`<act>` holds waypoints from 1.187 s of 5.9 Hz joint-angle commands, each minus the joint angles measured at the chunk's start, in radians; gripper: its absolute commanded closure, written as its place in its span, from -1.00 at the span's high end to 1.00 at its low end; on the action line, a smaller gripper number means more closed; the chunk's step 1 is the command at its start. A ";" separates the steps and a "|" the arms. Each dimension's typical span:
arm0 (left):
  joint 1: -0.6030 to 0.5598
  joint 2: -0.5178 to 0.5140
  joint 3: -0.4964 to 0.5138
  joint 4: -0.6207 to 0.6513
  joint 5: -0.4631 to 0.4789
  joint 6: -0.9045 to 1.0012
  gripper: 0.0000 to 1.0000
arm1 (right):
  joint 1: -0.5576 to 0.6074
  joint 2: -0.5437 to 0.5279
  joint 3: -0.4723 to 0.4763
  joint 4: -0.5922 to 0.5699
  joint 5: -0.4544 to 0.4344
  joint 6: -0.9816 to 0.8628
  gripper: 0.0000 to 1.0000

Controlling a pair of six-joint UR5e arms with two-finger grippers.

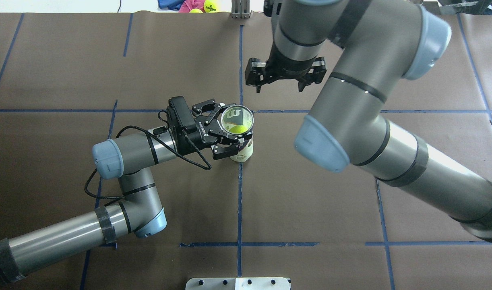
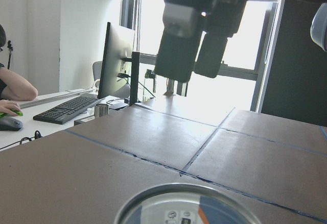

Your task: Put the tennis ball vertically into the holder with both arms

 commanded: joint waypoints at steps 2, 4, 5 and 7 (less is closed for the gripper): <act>-0.086 0.005 -0.036 0.054 -0.003 -0.037 0.98 | 0.164 -0.147 -0.009 0.002 0.031 -0.335 1.00; -0.172 0.022 -0.036 0.211 -0.011 -0.034 0.99 | 0.316 -0.258 -0.073 0.080 0.111 -0.571 1.00; -0.221 0.022 -0.036 0.326 -0.014 -0.030 0.99 | 0.402 -0.325 -0.158 0.216 0.158 -0.660 1.00; -0.360 0.020 -0.037 0.637 -0.171 -0.026 0.99 | 0.544 -0.414 -0.289 0.339 0.220 -0.881 1.00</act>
